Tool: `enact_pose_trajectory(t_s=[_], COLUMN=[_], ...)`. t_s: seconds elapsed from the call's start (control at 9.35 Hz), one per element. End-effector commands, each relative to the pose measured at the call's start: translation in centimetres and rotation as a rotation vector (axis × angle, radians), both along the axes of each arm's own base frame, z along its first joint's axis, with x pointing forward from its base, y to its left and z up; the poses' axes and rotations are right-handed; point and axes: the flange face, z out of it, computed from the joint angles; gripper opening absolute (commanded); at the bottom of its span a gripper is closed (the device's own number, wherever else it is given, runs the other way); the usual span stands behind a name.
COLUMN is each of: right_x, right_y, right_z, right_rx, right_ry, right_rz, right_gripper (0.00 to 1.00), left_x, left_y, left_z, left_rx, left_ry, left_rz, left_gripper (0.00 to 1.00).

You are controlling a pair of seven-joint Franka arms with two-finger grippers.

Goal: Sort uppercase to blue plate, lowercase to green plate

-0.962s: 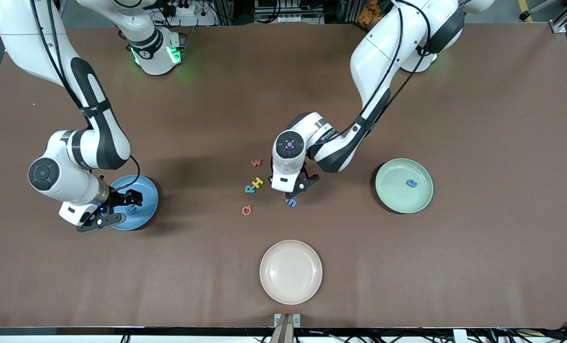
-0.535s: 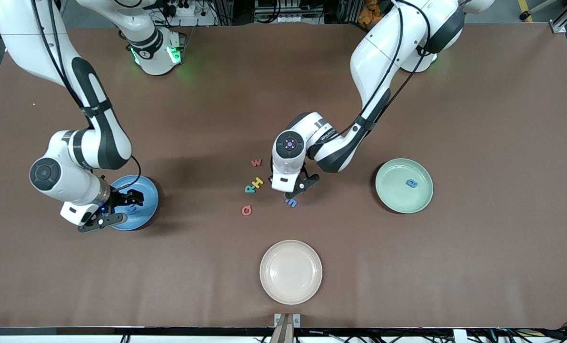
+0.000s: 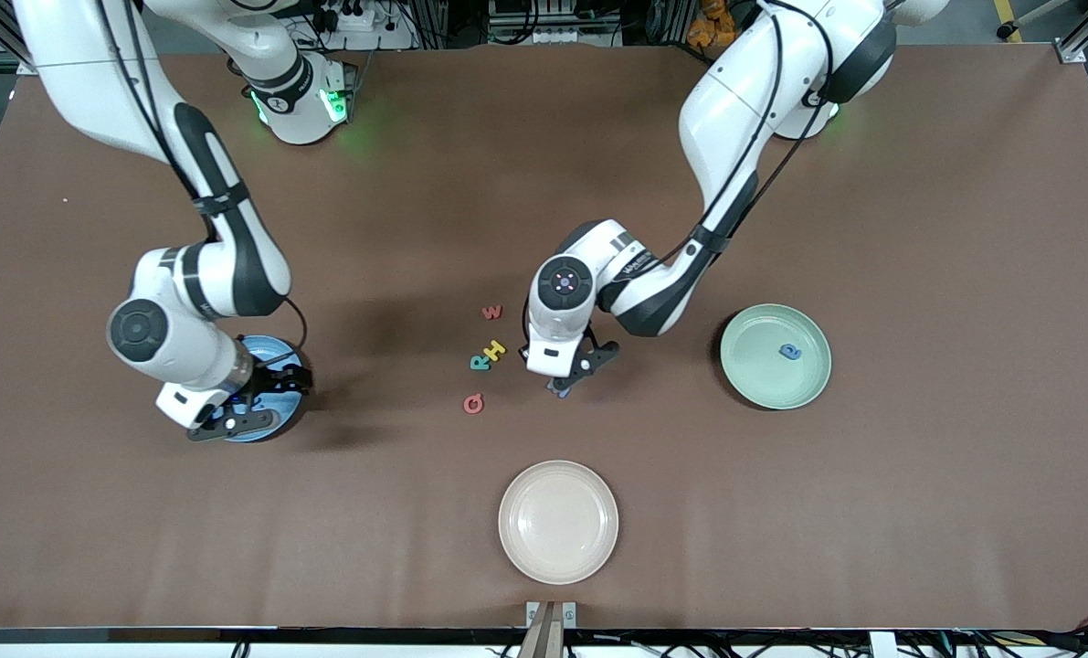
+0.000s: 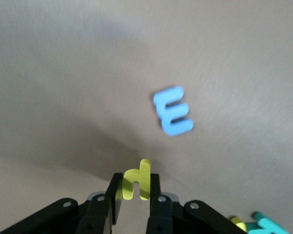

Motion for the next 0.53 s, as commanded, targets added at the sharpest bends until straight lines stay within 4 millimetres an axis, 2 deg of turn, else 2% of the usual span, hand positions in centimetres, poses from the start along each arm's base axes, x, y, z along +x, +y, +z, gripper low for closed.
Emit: enact_pose_trajectory(t_s=[0.0,0.21,0.43], right_x=[-0.2,-0.8,-2.0], right_y=[3.1,7.3,11.6], right_z=[0.5,0.2,-0.1], right_rx=[0.002,0.003,0.001], right_ry=[-0.009,-0.010,-0.006], right_rz=[-0.078,-0.130,-0.195], right_gripper=[1.00,1.00,1.00], left_x=[2.9,6.2,8.1], left_y=[3.0,7.0,11.5], left_z=[3.8,7.3,10.0], left_rx=[-0.037,-0.126,-0.131], left_ry=[-0.019,0.002,0.057], left_rz=[-0.030,-0.036,-0.082], left_gripper=[0.00,0.00,0.00])
